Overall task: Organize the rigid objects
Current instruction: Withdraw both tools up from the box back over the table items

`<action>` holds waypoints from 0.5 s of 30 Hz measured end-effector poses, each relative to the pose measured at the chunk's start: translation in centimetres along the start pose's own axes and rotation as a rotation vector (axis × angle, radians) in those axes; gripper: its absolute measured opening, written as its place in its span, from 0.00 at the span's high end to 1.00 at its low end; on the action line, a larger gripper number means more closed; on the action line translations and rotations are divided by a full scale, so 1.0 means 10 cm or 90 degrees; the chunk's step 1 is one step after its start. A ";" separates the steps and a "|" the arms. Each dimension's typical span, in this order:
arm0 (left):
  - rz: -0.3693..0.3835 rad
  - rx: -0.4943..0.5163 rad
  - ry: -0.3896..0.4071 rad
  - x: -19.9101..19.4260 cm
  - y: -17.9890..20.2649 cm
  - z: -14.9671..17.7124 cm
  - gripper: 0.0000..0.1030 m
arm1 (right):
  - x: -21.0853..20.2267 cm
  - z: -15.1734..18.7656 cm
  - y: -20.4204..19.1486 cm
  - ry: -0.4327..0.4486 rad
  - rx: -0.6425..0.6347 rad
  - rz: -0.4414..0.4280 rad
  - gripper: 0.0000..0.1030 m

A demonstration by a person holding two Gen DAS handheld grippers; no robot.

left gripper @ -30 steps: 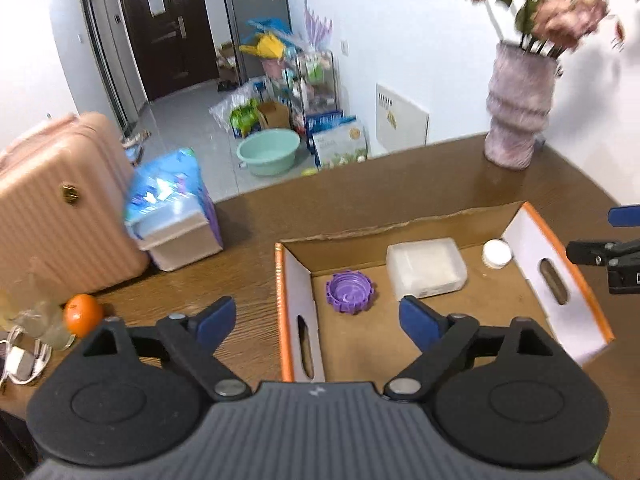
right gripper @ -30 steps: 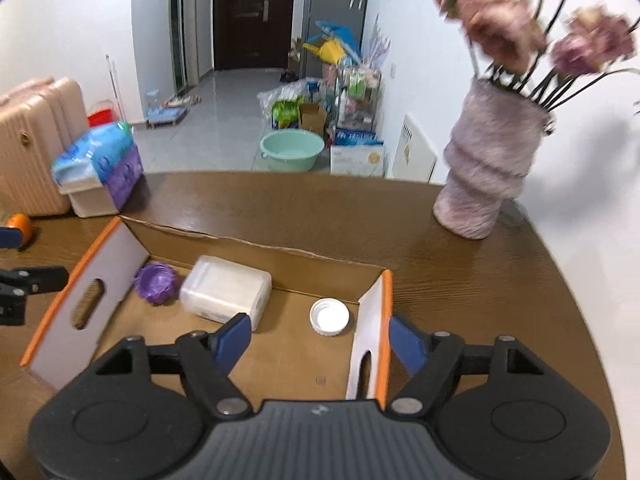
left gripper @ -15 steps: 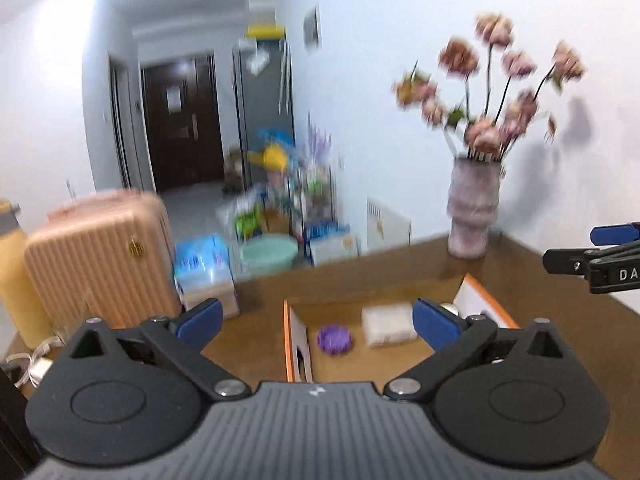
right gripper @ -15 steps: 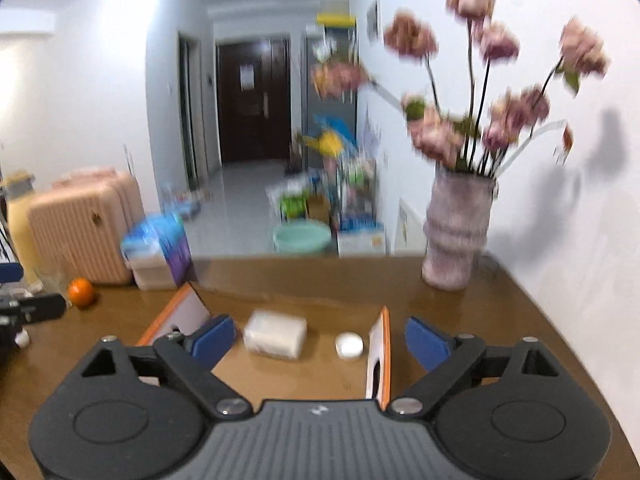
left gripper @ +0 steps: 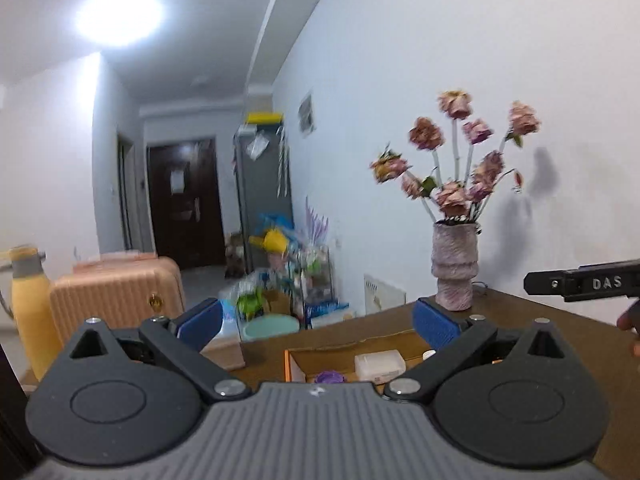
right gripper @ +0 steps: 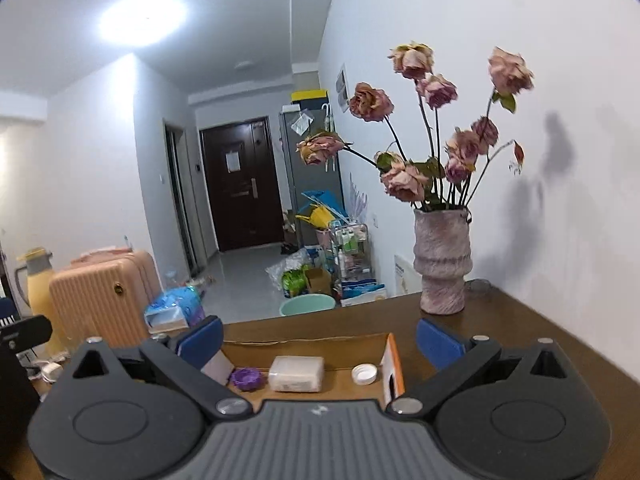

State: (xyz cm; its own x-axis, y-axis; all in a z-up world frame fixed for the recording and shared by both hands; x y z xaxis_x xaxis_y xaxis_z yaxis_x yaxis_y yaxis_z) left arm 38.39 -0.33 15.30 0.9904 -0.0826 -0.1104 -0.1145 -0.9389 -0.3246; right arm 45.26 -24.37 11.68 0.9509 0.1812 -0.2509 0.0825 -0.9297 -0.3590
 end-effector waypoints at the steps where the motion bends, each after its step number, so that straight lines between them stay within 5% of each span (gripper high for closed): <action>1: -0.008 0.005 0.020 -0.12 0.00 0.08 0.00 | -0.05 0.07 0.02 0.000 -0.002 0.001 0.00; 8: -0.037 -0.001 0.062 -0.92 0.13 0.72 0.00 | -0.69 0.62 0.27 0.022 0.013 -0.055 0.00; 15: -0.039 0.000 0.025 -1.34 0.34 1.34 0.00 | -1.25 1.40 0.44 0.018 -0.062 -0.034 0.00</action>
State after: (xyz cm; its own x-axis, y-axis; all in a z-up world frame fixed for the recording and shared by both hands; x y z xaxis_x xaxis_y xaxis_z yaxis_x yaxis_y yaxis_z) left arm 23.67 2.01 3.12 0.9978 -0.0383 -0.0537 -0.0539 -0.9426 -0.3295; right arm 29.56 -26.21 0.70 0.9524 0.2229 -0.2078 0.1601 -0.9462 -0.2811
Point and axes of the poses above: each gripper's, at about its wrist camera, not at the fingertips, and x roughly the way its jaws point, y to its right, z to its underside, the point moved 9 cm from there along x, roughly the way its jaws point, and after that the axes turned 12 degrees about x, right-handed, at the moved point
